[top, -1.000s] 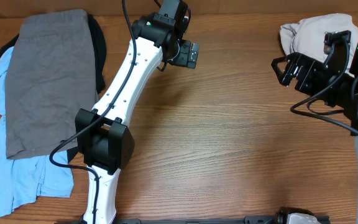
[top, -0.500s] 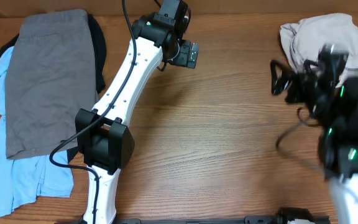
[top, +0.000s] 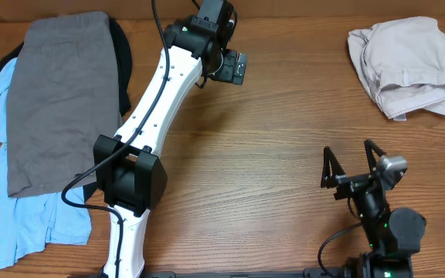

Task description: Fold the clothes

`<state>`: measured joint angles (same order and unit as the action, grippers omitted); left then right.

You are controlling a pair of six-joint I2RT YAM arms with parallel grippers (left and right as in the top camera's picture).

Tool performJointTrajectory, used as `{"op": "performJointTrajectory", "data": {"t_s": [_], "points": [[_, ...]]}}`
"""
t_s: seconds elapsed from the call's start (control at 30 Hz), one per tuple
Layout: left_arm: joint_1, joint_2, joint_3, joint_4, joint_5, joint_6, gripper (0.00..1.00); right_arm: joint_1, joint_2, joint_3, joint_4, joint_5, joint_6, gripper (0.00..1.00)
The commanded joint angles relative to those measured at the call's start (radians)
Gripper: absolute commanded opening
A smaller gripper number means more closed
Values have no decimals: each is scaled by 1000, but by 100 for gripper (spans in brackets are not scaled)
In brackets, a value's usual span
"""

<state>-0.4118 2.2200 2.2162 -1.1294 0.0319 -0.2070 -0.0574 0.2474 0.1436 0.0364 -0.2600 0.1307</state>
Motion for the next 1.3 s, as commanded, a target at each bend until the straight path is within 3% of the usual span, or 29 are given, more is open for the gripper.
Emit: {"op": "performJointTrajectory", "data": {"t_s": [0.0, 0.47, 1.27], "points": [[-1, -21, 25, 4, -6, -2, 100, 3, -97, -72, 12, 57, -1, 100], [-1, -21, 25, 4, -6, -2, 100, 2, -246, -136, -111, 163, -1, 100], [-1, -21, 25, 4, -6, -3, 100, 2, -245, -136, -110, 163, -1, 100]]}}
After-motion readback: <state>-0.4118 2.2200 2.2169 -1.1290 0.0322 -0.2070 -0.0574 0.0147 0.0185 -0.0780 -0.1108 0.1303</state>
